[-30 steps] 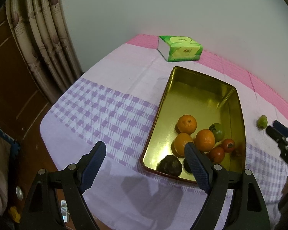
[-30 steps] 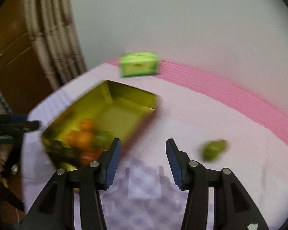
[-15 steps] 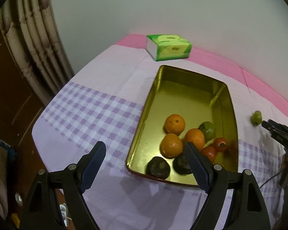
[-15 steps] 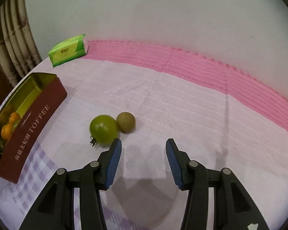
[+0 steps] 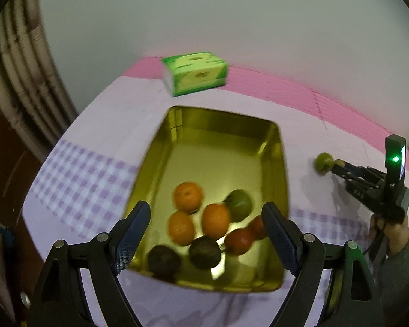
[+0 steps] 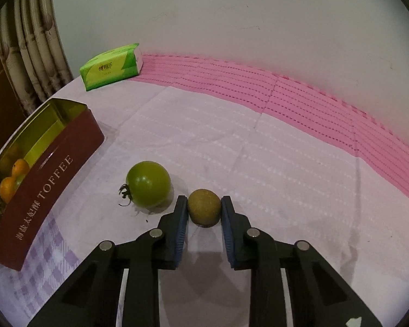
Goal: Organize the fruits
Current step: 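Grasp the small brown fruit with the right tool while the left tool grasps the green tomato, then carry the green tomato into the tray and open the left tool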
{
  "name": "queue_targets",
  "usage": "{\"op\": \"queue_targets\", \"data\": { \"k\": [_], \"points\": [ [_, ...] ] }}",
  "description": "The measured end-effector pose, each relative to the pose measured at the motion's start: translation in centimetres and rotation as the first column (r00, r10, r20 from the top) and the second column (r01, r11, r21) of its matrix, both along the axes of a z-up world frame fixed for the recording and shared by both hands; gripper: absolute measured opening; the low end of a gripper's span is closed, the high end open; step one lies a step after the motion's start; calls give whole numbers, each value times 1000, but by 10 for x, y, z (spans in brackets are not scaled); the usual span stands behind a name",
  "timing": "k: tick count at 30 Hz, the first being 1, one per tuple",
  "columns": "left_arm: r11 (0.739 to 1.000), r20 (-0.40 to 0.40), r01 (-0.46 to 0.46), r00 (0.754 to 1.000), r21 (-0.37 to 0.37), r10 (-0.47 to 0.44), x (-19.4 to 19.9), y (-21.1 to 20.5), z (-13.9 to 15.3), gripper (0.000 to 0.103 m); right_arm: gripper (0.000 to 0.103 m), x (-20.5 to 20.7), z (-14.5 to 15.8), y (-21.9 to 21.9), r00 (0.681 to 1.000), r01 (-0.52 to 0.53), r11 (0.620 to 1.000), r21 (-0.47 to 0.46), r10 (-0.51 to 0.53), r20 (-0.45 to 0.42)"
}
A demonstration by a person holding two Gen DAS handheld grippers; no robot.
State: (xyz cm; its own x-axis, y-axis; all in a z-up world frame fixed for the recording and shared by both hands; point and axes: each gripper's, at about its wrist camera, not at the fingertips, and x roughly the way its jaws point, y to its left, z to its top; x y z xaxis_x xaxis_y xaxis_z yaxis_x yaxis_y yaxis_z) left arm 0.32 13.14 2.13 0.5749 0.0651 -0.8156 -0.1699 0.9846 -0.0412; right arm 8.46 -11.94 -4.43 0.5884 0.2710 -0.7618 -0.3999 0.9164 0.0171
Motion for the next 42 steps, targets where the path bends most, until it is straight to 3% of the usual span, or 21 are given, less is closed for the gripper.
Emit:
{"op": "queue_targets", "data": {
  "k": [7,13,20,23,25,29,31,32,42],
  "points": [
    [992,-18,123,992,-8,-124,42,-66,-5,84,23,-28,7,-49,992,119,993,22,-120,35],
    [965,-41,263,964,-23,-264,72,-138,-27,84,23,-50,8,-101,968,245,970,15,-245,49],
    [947,-66,319,945,-35,-321,101,-182,-49,84,23,-58,-1,-135,947,319,947,35,-320,11],
    [951,-73,307,948,-31,-308,118,-190,-56,80,23,-59,1,-136,946,324,945,42,-325,20],
    [957,-85,289,953,-28,-290,129,-193,-60,69,23,-58,2,-131,946,322,946,31,-323,28],
    [963,-128,265,955,-42,-268,147,-197,-76,59,23,-61,3,-130,949,312,950,32,-313,32],
    [965,-172,254,949,-69,-262,150,-198,-84,39,23,-62,2,-133,949,312,949,34,-313,27],
    [964,-183,254,947,-83,-265,149,-197,-87,37,23,-62,2,-133,949,312,949,35,-313,27],
    [953,-143,300,943,-37,-302,82,-178,-51,36,23,-58,0,-134,948,317,948,27,-317,8]
  ]
}}
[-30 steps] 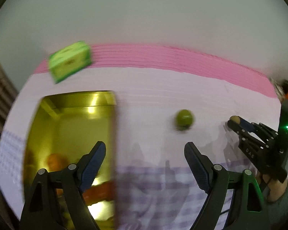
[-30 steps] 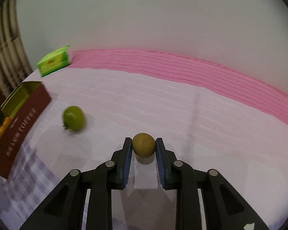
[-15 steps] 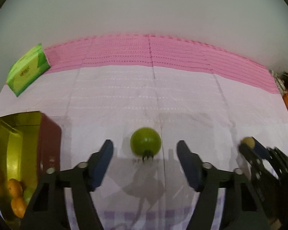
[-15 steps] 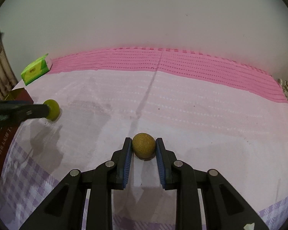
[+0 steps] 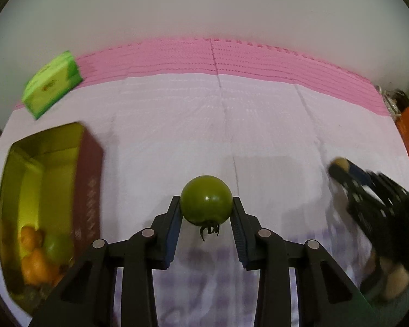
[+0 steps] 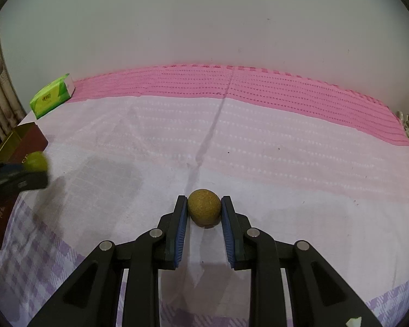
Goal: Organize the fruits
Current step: 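Carry the green tomato into the tray and open the left tool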
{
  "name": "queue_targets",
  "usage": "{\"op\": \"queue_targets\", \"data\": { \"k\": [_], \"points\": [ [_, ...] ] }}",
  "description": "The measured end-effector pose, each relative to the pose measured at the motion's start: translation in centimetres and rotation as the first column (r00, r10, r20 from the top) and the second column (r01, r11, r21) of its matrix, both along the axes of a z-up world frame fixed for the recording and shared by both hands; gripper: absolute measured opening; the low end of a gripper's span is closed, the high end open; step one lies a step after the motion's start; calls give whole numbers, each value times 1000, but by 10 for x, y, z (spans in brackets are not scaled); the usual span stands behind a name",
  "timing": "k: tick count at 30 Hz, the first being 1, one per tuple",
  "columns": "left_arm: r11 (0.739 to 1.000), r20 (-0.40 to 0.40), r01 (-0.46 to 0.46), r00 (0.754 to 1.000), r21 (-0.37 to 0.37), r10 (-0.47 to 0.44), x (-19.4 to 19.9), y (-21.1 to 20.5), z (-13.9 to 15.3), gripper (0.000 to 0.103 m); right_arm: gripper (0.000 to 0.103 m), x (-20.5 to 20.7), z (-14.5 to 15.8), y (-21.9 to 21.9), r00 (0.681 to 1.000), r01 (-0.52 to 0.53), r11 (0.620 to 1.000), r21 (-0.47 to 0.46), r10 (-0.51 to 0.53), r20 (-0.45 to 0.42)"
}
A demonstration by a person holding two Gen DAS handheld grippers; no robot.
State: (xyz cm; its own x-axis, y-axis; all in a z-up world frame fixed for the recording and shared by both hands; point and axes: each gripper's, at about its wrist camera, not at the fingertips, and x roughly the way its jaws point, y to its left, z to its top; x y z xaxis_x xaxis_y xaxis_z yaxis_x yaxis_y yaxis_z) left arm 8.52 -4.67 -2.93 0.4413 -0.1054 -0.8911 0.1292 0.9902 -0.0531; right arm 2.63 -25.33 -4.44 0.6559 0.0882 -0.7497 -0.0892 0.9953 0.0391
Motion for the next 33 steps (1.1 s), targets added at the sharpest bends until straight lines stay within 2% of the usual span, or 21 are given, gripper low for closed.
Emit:
{"op": "queue_targets", "data": {
  "k": [5,13,23,33],
  "points": [
    [999,32,-36,999,15,35,-28,28,20,36,23,1,-1,1,1000,7,1000,-7,-7,-5],
    [986,67,-166,984,11,165,-62,90,42,36,23,3,-3,9,1000,7,999,-48,-7,-12],
    [958,60,-283,958,43,280,-77,147,39,36,23,2,-4,12,1000,8,998,-61,-9,-11],
    [943,16,-326,945,73,325,-77,172,21,36,24,1,-4,12,1000,7,998,-60,-8,-11]
  ]
}}
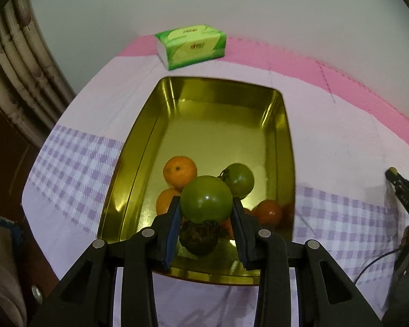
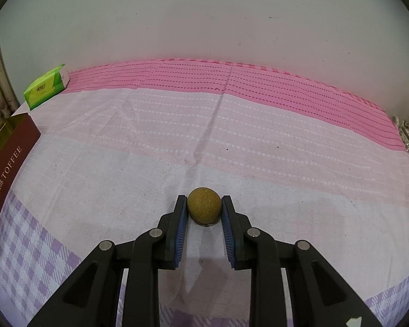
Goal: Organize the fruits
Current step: 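Carry the green tomato into the tray and open the left tool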
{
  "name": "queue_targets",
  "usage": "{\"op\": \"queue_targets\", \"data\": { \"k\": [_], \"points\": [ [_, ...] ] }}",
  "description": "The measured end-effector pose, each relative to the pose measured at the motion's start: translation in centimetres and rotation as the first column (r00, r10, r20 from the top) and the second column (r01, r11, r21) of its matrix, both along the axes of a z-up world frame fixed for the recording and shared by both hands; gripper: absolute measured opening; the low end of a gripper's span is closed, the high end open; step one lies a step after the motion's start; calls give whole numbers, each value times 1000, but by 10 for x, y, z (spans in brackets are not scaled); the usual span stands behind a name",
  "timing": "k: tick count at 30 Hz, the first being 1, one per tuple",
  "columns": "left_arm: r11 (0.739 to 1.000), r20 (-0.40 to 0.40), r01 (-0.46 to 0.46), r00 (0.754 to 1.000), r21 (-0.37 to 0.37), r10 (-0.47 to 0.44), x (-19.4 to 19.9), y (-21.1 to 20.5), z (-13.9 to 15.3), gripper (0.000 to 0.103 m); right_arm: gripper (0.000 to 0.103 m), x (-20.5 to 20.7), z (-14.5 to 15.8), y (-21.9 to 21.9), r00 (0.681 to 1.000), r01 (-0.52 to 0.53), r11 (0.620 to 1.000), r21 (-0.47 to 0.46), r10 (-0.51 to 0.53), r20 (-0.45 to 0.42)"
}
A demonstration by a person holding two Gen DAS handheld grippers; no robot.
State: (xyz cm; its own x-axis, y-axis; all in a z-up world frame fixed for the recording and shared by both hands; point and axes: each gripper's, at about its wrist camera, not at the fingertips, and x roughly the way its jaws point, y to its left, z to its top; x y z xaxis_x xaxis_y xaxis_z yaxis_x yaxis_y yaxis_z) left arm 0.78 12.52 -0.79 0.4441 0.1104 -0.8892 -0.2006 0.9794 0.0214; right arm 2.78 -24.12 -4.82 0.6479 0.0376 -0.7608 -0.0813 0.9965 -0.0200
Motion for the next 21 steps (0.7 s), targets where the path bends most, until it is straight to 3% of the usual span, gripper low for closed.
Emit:
{"op": "queue_targets", "data": {
  "k": [21],
  "points": [
    [1000,-86,-5,996,-2,5,1,7,-26,41,24,-1,0,-2,1000,-3,1000,14,3,0]
  ]
}}
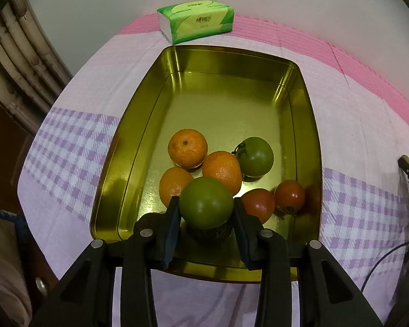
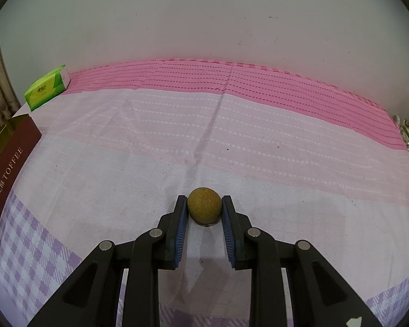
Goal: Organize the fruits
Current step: 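Carry the green tomato into the tray and open the left tool, then lower the small brown fruit into the gold tray and open the right tool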
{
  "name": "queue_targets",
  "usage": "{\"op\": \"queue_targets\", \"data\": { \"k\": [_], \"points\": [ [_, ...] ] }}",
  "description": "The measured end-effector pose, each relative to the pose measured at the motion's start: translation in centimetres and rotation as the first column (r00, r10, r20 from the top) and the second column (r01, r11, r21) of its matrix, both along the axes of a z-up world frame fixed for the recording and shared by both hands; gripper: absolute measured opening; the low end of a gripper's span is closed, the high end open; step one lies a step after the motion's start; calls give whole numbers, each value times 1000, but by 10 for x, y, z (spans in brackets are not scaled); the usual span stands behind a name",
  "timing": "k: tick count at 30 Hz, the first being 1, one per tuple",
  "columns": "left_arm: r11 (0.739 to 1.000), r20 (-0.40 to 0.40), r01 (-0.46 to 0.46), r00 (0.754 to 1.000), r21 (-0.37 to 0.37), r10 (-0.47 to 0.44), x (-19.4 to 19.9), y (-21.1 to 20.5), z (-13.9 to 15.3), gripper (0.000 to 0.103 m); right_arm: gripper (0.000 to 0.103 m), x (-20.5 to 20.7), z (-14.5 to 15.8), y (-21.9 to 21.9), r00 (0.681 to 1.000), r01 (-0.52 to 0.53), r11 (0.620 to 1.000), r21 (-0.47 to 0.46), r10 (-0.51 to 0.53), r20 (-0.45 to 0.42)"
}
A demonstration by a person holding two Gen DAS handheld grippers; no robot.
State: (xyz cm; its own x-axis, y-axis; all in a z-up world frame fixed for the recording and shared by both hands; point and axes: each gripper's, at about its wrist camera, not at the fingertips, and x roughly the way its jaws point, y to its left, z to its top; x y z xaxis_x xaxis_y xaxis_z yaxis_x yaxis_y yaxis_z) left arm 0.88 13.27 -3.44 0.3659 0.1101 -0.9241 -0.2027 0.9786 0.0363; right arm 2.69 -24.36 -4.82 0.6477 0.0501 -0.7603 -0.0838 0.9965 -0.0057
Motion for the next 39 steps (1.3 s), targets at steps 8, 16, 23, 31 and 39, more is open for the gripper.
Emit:
{"op": "queue_targets", "data": {
  "k": [8,16,23,31,39],
  "points": [
    [1000,30,1,1000,23,-2,-4,3,13,66,23,-3,2,0,1000,-5,1000,-11,5,5],
    [999,150,51,987,14,-53,-16,3,50,72,23,-19,36,21,998,-46,998,42,44,51],
    [998,230,-29,973,50,17,-36,30,79,78,23,-35,78,108,958,-278,956,95,268,106],
    [991,214,-121,971,57,106,-57,62,74,81,23,-55,86,236,833,-553,823,132,548,76],
    [982,197,-180,966,54,166,-73,77,66,81,23,-50,56,295,799,-599,798,62,601,-21]
  ]
}}
